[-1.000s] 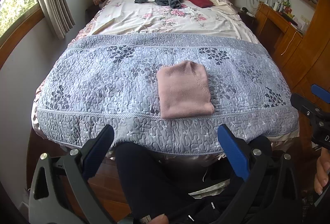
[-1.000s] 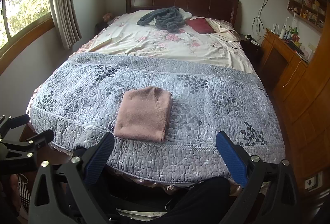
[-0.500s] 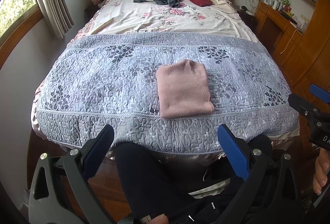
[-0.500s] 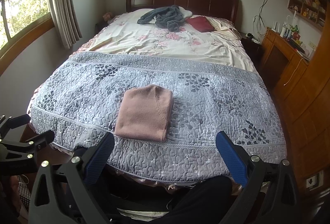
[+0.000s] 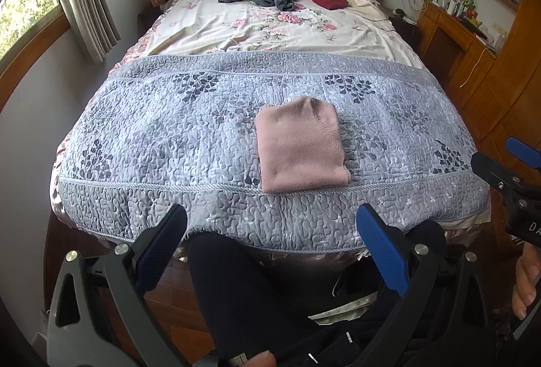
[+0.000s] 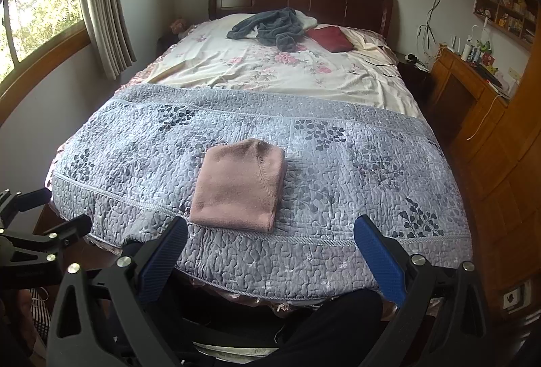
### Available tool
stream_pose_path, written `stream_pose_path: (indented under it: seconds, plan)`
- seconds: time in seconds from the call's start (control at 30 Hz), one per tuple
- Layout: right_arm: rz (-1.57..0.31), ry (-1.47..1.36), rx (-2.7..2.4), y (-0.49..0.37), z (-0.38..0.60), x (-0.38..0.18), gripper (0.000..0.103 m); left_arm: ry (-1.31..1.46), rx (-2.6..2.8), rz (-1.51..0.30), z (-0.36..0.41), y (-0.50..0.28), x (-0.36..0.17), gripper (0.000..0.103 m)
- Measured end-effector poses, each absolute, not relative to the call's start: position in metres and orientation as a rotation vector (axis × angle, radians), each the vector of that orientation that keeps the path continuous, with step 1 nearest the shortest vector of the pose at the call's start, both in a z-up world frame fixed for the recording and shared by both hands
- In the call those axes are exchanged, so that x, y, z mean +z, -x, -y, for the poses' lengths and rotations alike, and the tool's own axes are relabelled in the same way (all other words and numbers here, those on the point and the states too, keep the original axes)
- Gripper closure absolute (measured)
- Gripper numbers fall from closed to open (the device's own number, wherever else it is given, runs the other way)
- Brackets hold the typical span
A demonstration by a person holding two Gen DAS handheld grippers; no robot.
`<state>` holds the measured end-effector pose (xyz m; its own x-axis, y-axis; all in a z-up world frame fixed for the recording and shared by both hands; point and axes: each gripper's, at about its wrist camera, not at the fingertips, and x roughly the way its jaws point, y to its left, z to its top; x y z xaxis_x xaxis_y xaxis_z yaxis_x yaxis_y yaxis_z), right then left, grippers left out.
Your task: Fold small clothes
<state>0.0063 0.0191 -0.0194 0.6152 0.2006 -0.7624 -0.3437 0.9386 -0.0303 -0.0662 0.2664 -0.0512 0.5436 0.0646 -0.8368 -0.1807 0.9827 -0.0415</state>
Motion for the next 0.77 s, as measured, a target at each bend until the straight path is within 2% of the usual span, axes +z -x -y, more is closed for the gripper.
stream_pose_path:
  seconds: [0.77]
  plan:
    - [-0.86,0.179,0.325,-0.0066,-0.0216,-0.0195,0.004,0.114,0.146,-0.987,-0.2701,0.0633,-0.0512,0.004]
